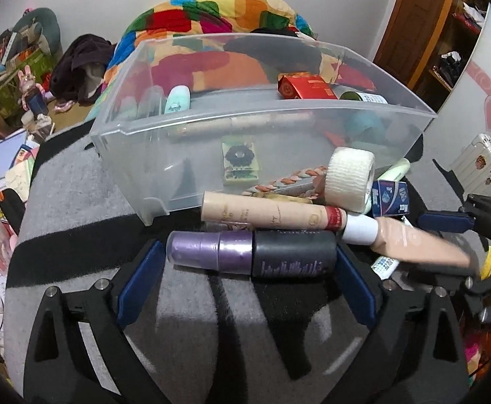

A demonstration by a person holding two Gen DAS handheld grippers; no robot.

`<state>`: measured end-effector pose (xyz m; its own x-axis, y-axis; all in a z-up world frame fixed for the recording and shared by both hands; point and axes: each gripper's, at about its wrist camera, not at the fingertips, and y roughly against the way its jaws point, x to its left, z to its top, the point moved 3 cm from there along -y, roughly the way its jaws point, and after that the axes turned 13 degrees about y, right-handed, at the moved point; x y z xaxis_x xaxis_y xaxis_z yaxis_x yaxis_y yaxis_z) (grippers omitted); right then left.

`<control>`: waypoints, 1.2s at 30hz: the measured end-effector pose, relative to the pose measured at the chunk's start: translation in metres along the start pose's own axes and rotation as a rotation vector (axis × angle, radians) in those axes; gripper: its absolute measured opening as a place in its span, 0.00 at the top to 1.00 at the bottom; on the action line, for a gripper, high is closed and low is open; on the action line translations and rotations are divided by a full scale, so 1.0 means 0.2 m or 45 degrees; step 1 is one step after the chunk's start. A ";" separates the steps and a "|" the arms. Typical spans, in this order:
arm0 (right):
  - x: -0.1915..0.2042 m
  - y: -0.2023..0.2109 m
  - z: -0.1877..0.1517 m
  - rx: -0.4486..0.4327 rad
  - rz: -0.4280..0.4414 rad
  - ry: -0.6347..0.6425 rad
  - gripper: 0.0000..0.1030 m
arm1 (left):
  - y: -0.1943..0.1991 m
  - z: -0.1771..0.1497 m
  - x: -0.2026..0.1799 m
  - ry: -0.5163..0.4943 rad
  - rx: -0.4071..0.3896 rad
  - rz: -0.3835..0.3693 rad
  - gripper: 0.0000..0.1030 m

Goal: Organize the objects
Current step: 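Grasp the pink tube with the right tool while the left tool grasps the purple-black stick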

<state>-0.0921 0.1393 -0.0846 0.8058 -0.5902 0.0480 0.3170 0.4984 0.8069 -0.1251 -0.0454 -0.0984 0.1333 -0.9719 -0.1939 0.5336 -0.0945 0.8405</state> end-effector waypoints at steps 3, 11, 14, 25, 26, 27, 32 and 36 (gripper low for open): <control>-0.01 0.01 -0.01 -0.019 0.040 -0.020 0.65 | 0.02 -0.01 -0.01 -0.022 -0.038 0.013 0.13; 0.01 0.04 -0.02 -0.034 0.049 -0.015 0.88 | 0.09 -0.05 -0.01 -0.032 -0.122 0.035 0.13; 0.02 0.05 -0.03 -0.048 0.038 -0.020 0.90 | 0.12 -0.07 -0.01 -0.031 -0.145 0.049 0.13; 0.06 0.18 0.03 -0.144 0.025 -0.004 0.92 | 0.31 -0.07 -0.03 -0.011 -0.289 0.039 0.13; 0.07 0.19 0.04 -0.155 0.028 0.004 0.92 | 0.33 -0.07 -0.04 -0.007 -0.302 0.037 0.13; 0.08 0.21 0.04 -0.164 0.033 0.011 0.92 | 0.35 -0.06 -0.04 -0.004 -0.312 0.029 0.13; 0.12 0.26 0.09 -0.221 0.028 0.036 0.92 | 0.43 -0.02 -0.05 0.009 -0.371 0.007 0.13; 0.08 0.30 0.14 -0.271 0.015 0.004 0.92 | 0.47 0.03 -0.05 0.027 -0.414 -0.009 0.13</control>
<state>-0.0743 0.1415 -0.0195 0.8114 -0.5819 0.0548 0.4056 0.6282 0.6640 -0.0812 -0.0463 -0.0135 0.1443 -0.9664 -0.2126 0.7729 -0.0241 0.6341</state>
